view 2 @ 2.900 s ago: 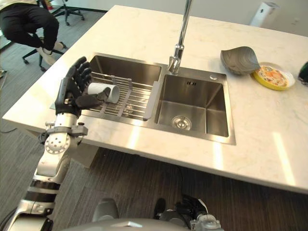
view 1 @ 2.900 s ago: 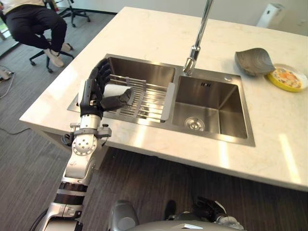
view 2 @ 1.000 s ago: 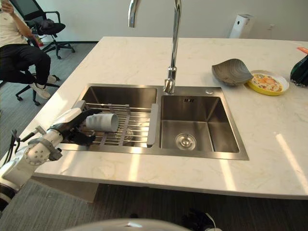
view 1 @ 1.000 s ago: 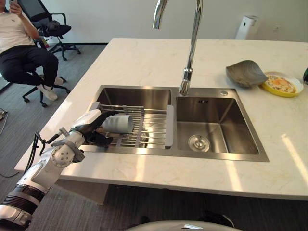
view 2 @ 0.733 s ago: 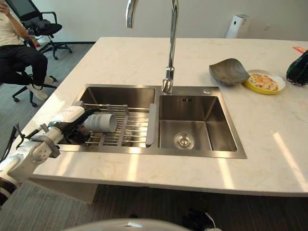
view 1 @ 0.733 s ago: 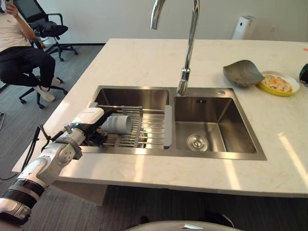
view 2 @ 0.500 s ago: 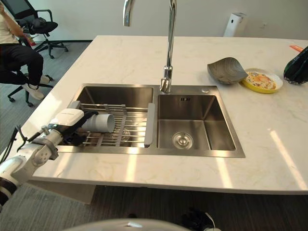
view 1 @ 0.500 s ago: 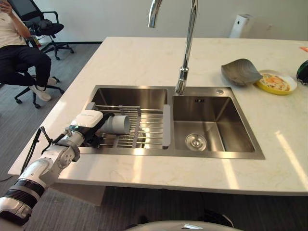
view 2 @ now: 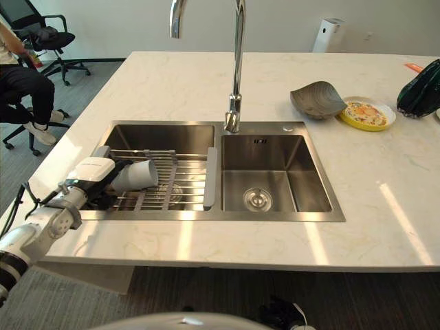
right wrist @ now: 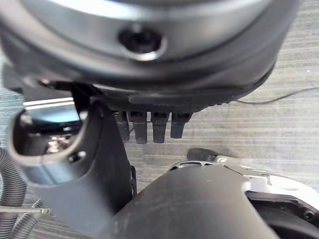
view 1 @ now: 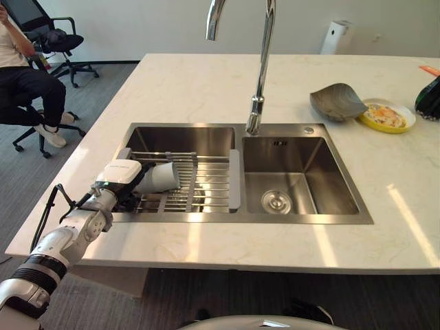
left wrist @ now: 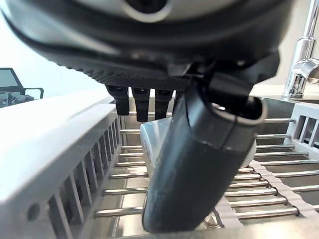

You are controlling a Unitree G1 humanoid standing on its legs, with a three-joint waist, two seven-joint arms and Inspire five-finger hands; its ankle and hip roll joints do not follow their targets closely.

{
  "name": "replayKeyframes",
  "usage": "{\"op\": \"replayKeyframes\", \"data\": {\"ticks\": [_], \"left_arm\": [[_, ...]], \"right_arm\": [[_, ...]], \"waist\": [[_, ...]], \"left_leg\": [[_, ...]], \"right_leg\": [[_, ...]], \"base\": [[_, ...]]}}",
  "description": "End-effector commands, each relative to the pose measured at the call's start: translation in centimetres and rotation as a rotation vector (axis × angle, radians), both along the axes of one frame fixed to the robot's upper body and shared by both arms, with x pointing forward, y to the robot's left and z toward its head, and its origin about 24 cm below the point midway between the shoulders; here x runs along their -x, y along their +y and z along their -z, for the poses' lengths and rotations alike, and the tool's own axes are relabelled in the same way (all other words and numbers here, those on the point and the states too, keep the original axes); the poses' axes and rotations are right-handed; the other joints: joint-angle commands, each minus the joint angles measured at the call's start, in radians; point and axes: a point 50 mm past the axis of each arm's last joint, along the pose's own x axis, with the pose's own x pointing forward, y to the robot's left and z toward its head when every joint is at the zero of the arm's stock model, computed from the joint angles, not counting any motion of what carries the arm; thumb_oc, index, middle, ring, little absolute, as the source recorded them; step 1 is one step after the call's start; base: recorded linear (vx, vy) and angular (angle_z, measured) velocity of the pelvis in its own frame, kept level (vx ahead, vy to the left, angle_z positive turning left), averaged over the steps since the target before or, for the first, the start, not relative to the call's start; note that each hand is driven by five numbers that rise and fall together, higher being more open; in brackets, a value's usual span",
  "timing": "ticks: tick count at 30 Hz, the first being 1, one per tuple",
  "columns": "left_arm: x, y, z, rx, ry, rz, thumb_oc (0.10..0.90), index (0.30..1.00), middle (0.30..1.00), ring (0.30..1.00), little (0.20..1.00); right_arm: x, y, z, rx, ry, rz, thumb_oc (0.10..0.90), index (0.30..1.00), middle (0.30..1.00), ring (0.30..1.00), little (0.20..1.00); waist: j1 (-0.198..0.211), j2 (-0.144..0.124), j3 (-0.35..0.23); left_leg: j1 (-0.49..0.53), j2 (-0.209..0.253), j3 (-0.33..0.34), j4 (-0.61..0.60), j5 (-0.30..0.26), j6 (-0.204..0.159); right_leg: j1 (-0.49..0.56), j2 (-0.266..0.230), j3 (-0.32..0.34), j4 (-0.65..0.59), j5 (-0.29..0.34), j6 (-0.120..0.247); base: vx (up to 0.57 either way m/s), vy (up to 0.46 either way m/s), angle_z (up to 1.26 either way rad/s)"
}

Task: Place the dishes in the dishwasher.

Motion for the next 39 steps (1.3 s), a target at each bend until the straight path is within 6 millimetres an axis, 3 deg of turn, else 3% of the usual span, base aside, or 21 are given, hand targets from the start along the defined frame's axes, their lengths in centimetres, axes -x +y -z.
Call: {"op": "replayKeyframes", "data": {"ticks": [1,6,14,26,27,39], "left_arm": [[-3.9,-0.2,-6.2,0.018,-0.265,-0.015,0.800,0.900,0.900,0.900,0.900],[-4.2,-1.1,-5.7,0.162,-0.222,-0.017,0.800,0.900,0.900,0.900,0.900],[-4.9,-1.5,-6.1,0.196,-0.232,-0.017,0.800,0.900,0.900,0.900,0.900],[-7.1,-1.6,-4.2,-0.011,0.010,-0.051,0.800,0.900,0.900,0.900,0.900],[-7.2,-1.8,-4.0,-0.015,0.023,-0.046,0.400,0.300,0.300,0.300,0.300],[-7.3,-3.2,-3.2,-0.007,0.060,0.013,0.400,0.300,0.300,0.300,0.300]], "right_arm": [[3.6,-1.4,0.2,0.040,0.124,0.005,0.800,0.900,0.900,0.900,0.900],[4.0,-1.8,0.2,0.048,0.144,0.016,0.800,0.900,0.900,0.900,0.900],[4.0,-2.0,0.2,0.051,0.147,0.023,0.800,0.900,0.900,0.900,0.900],[3.5,-3.2,-0.1,0.081,0.158,0.014,0.800,0.900,0.900,0.900,0.900],[3.4,-3.2,0.0,0.081,0.158,0.017,0.800,0.900,0.900,0.900,0.900],[2.9,-3.7,-0.2,0.093,0.148,0.013,0.800,0.900,0.900,0.900,0.900]], "waist": [[-0.003,0.018,0.015],[-0.008,0.019,0.014],[-0.012,0.022,0.013],[-0.031,0.027,0.026],[-0.029,0.026,0.028],[-0.031,0.028,0.031]], "left_leg": [[0.057,0.091,0.040,0.010,-0.078,-0.082],[0.060,0.091,0.041,0.010,-0.079,-0.081],[0.064,0.092,0.041,0.010,-0.080,-0.082],[0.059,0.092,0.047,0.010,-0.080,-0.078],[0.058,0.092,0.047,0.010,-0.080,-0.078],[0.062,0.091,0.046,0.010,-0.084,-0.076]], "right_leg": [[-0.078,-0.122,0.009,0.010,0.048,0.164],[-0.079,-0.122,0.012,0.010,0.048,0.165],[-0.074,-0.121,0.010,0.010,0.046,0.165],[-0.085,-0.119,0.018,0.010,0.050,0.166],[-0.085,-0.118,0.018,0.010,0.051,0.166],[-0.081,-0.121,0.015,0.010,0.048,0.168]], "base": [[0.00,0.000,0.00],[0.01,-0.001,0.00],[0.00,-0.001,0.00],[0.00,0.000,0.00],[0.00,0.000,0.00],[0.00,0.000,0.00]]}}
